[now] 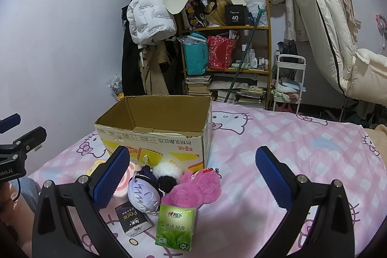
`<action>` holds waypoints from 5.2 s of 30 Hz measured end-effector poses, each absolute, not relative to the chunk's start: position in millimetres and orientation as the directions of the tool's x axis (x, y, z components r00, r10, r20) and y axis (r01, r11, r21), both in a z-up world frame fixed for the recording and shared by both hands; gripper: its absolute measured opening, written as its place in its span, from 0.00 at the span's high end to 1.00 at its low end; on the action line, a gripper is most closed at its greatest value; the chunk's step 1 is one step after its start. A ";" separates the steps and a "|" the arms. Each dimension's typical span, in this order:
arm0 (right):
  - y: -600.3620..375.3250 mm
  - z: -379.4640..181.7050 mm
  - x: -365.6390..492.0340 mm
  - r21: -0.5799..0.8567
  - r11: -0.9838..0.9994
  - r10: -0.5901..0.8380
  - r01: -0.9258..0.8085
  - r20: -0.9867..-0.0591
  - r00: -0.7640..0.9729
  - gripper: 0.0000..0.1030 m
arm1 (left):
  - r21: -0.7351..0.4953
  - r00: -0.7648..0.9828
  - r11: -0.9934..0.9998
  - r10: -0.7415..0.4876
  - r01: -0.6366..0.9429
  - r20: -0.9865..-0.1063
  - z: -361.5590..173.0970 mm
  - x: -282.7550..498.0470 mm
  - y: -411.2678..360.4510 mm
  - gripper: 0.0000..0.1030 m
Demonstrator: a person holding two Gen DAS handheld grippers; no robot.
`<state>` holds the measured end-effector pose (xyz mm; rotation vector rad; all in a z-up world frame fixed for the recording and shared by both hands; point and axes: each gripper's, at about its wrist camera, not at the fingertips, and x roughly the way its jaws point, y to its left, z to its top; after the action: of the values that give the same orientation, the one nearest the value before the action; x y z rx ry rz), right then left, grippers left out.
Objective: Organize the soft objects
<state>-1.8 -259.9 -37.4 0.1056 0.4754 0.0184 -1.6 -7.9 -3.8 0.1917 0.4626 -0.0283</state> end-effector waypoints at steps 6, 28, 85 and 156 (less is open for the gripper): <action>-258.4 -36.0 -1.4 0.107 0.994 0.044 0.007 -0.458 0.888 0.00 | 0.179 0.895 0.981 0.015 0.073 -0.446 -3.3 -1.7 -7.6 0.01; -255.4 -42.7 3.8 0.113 0.994 0.060 -0.005 -0.492 0.868 0.00 | 0.171 0.876 0.981 0.006 0.087 -0.483 -6.1 6.3 -7.9 0.01; -247.9 -155.6 75.5 0.280 0.960 0.267 -0.008 -0.904 0.334 0.36 | 0.023 0.364 0.977 -0.058 0.212 -0.929 -135.3 158.6 -14.2 0.01; -264.8 -47.8 30.9 0.218 0.975 0.168 -0.049 -0.574 0.801 0.45 | -0.072 0.647 0.975 -0.193 0.209 -0.737 -49.7 76.8 1.1 0.41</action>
<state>30.9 -264.8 -47.8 0.1964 0.6315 0.1173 76.8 1.1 -49.7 0.0205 0.8360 -0.2285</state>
